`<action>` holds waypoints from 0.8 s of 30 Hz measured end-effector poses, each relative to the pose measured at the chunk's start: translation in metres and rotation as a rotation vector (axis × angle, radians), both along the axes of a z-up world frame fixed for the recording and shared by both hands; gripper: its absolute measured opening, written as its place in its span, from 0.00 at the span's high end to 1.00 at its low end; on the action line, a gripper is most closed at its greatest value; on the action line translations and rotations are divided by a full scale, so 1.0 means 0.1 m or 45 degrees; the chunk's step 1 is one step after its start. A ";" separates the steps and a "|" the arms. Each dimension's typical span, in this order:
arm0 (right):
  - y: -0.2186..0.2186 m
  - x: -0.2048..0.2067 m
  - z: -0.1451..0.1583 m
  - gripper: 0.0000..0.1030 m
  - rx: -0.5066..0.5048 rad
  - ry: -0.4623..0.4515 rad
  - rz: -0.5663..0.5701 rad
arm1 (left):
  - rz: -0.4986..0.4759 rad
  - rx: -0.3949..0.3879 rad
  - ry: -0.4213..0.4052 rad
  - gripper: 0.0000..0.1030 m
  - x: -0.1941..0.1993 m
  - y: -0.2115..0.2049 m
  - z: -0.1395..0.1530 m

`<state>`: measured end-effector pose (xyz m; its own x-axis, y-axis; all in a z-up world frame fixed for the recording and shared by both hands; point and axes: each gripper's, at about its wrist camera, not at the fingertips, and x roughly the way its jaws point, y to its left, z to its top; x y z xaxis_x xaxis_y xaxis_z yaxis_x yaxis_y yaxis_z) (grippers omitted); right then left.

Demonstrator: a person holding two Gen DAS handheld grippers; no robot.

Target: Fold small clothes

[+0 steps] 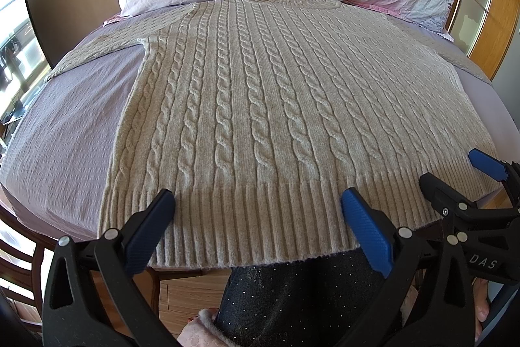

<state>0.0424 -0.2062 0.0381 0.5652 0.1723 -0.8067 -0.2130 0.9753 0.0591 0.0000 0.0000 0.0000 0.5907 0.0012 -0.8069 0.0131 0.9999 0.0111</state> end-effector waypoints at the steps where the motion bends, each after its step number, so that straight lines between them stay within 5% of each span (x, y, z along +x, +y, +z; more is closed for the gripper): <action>1: 0.00 0.00 0.00 0.01 0.000 0.000 0.000 | 0.000 0.000 0.000 0.02 0.00 0.00 0.00; 24: 0.01 0.00 0.02 0.01 0.000 -0.001 0.000 | 0.000 0.000 -0.001 0.02 0.00 0.00 0.00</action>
